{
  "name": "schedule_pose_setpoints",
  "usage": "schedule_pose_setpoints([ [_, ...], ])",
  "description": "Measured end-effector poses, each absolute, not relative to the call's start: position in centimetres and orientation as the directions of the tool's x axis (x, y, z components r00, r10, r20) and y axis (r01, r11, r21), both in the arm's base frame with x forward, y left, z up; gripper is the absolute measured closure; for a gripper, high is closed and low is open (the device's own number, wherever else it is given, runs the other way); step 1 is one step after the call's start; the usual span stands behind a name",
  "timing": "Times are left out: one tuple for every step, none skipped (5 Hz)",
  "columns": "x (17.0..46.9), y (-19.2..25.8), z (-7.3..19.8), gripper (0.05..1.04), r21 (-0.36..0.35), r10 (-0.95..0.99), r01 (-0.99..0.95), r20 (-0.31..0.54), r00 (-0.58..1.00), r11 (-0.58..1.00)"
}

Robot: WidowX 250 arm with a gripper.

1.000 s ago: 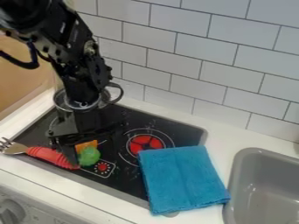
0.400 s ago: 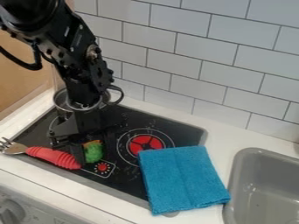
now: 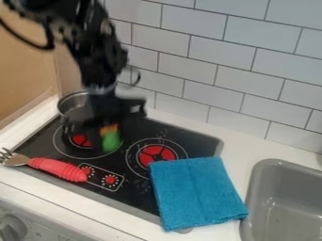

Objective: Put the carrot on the upper right of the burner

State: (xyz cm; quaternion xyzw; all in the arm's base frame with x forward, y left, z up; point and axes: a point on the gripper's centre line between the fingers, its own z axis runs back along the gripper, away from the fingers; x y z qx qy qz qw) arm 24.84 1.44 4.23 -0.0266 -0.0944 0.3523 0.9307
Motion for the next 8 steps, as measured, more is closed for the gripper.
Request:
schedule_pose_setpoints([
  [26.6, 0.5, 6.7, 0.576, -0.146, 0.624, -0.607, 0.217, 0.75, 0.781],
  [28.4, -1.4, 7.9, 0.576, -0.191, 0.581, -0.549, 0.251, 0.774, 0.814],
  [29.3, -3.5, 6.7, 0.576, -0.193, 0.534, -0.5, 0.214, 0.818, 0.844],
  [31.1, -5.6, 5.0, 0.577, -0.181, 0.472, -0.442, 0.187, 0.862, 0.879],
  [31.3, -6.2, 3.2, 0.576, -0.173, 0.461, -0.436, 0.143, 0.876, 0.883],
  [31.4, -5.9, 1.7, 0.577, -0.146, 0.449, -0.43, 0.141, 0.882, 0.891],
  [31.7, -6.2, 1.0, 0.577, -0.165, 0.445, -0.423, 0.135, 0.885, 0.891],
  [31.7, -6.3, 1.0, 0.494, -0.171, 0.447, -0.423, 0.135, 0.885, 0.89],
])
